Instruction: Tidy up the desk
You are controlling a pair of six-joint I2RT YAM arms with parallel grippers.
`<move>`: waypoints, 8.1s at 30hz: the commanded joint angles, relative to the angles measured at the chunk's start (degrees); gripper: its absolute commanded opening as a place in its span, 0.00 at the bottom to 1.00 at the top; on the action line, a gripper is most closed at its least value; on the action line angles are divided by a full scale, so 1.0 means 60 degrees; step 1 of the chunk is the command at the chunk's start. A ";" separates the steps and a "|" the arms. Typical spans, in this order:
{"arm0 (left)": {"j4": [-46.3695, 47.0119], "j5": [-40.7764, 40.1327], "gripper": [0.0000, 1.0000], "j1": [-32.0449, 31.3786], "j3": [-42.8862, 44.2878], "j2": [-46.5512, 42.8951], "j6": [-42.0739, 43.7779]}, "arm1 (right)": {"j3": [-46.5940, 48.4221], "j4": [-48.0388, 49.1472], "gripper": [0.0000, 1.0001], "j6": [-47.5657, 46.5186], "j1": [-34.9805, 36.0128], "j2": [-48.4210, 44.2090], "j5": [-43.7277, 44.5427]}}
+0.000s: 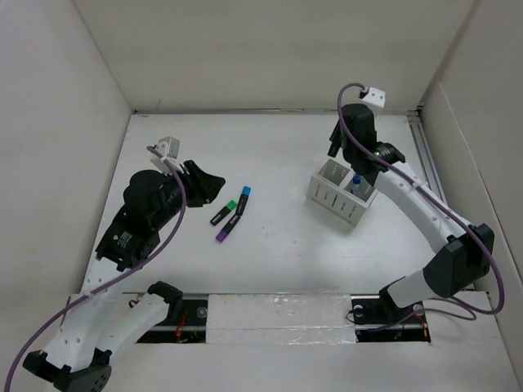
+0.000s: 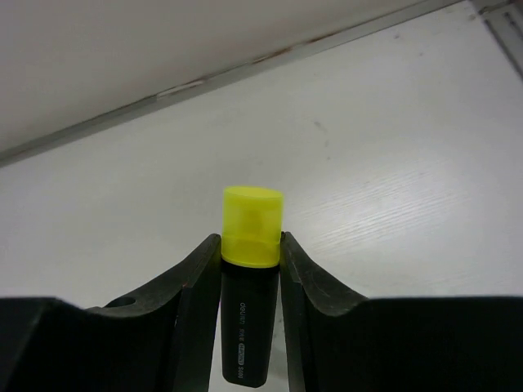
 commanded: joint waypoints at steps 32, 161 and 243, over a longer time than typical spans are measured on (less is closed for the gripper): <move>-0.0266 -0.0881 0.43 -0.0032 -0.0112 -0.0341 0.0077 | -0.1840 0.1717 0.68 -0.0889 0.0494 -0.0142 0.2195; 0.1097 0.0378 0.49 -0.0032 0.1002 -0.0136 0.0545 | 0.2012 -0.0891 0.65 0.1747 0.5915 0.5422 -0.1601; 0.2239 -0.1972 0.45 -0.1975 0.1646 0.3555 0.2697 | -0.1380 0.1729 0.00 -0.1197 -0.0400 0.1088 0.1036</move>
